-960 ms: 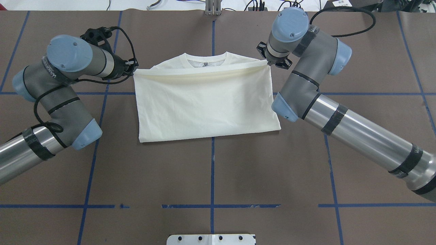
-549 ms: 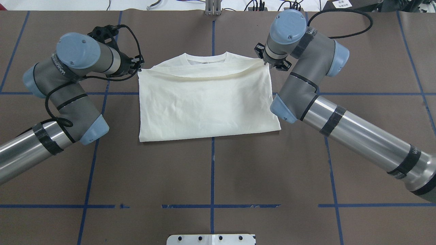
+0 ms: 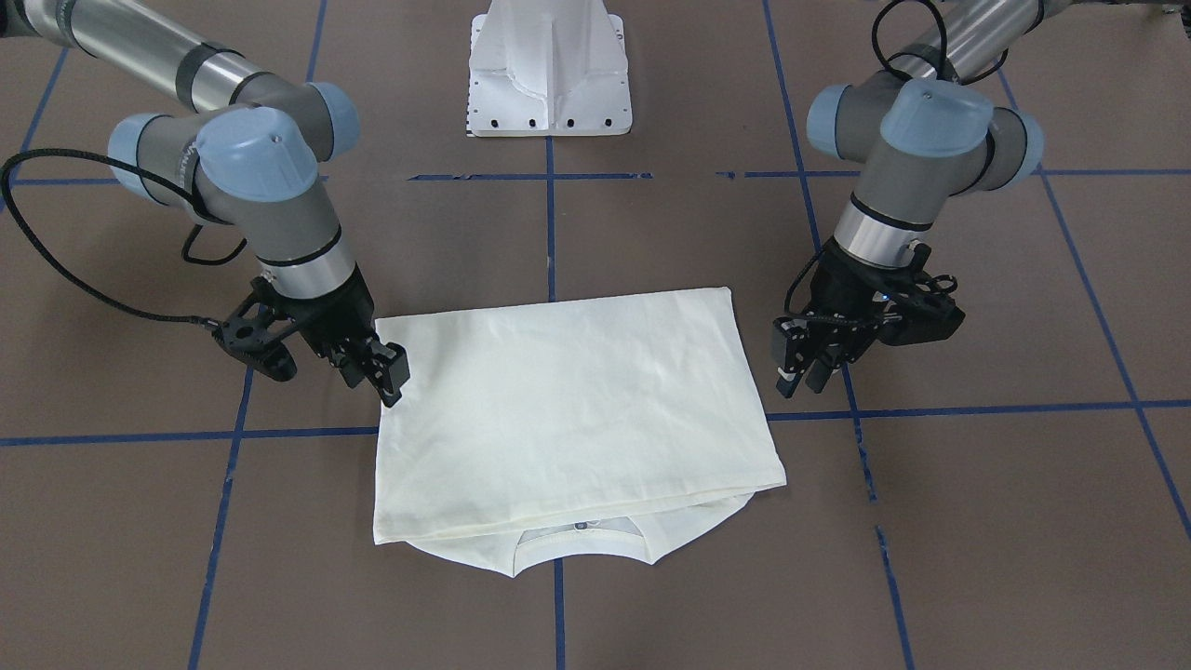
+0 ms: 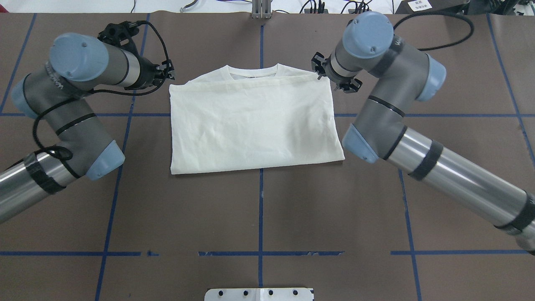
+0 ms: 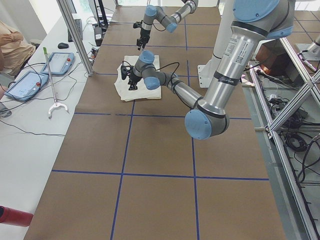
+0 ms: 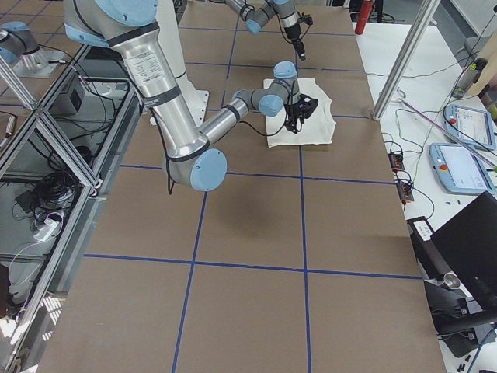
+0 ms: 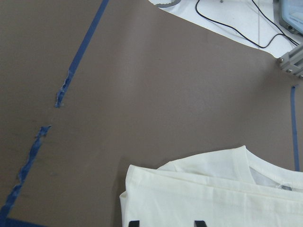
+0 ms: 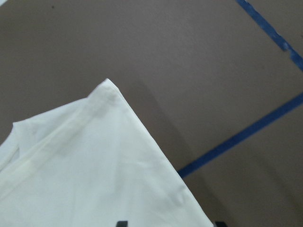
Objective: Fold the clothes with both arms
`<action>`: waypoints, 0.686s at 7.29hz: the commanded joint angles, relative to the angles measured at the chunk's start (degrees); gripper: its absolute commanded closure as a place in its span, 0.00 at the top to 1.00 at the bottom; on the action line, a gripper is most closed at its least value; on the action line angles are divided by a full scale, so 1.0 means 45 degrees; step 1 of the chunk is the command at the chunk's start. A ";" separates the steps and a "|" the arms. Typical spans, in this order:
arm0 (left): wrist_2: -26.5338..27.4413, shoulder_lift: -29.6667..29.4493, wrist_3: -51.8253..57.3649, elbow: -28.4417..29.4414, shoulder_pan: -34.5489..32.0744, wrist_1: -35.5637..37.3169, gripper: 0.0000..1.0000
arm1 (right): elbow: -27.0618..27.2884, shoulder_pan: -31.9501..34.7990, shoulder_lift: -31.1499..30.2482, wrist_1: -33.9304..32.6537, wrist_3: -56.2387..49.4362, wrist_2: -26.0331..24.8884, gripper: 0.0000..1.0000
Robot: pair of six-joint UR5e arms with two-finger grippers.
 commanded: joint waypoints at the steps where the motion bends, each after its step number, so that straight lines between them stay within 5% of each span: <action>1: -0.0348 0.0463 0.0085 -0.0536 0.0002 -0.0104 0.51 | 0.1479 -0.1644 -0.1550 0.0093 0.1732 -0.1239 0.78; 2: -0.0330 0.0464 0.0086 -0.0594 0.0022 -0.0104 0.51 | 0.1346 -0.2271 -0.1747 0.0094 0.2766 -0.2039 0.78; 5: -0.0154 0.0367 0.0067 -0.0672 0.0022 -0.0104 0.51 | 0.1033 -0.2356 -0.1827 0.0094 0.3089 -0.2106 0.78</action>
